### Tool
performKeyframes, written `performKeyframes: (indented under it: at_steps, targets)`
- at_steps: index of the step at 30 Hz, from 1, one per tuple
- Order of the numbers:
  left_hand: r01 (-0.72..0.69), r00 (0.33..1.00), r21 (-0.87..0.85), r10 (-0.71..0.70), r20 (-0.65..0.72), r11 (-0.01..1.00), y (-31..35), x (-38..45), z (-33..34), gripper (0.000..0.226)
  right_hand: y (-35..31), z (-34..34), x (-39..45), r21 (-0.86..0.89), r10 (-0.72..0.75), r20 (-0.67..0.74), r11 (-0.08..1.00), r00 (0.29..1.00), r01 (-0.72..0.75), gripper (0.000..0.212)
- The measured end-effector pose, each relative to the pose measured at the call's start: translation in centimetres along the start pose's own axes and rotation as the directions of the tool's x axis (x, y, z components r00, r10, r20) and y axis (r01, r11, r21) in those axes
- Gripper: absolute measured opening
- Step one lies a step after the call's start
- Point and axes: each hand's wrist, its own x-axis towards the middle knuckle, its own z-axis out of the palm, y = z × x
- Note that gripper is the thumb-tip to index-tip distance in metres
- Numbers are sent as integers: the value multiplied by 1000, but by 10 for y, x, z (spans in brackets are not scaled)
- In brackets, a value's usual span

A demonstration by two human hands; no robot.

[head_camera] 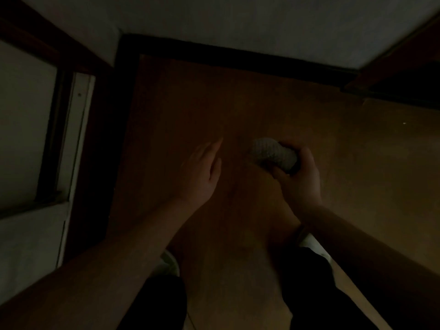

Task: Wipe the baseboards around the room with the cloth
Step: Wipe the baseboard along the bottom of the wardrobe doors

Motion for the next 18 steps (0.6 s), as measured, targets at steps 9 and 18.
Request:
performKeyframes:
  at_steps: [9,18]
  targets:
    - [-134,991,-68,134,0,989,87,-66,-10,59,-50,-80,-65,-34,41,87,999,995,-38,52]
    - [54,998,100,-49,-47,994,109,-92,-53,66,-76,-141,-89,-9,30,112,1000,993,-29,53]
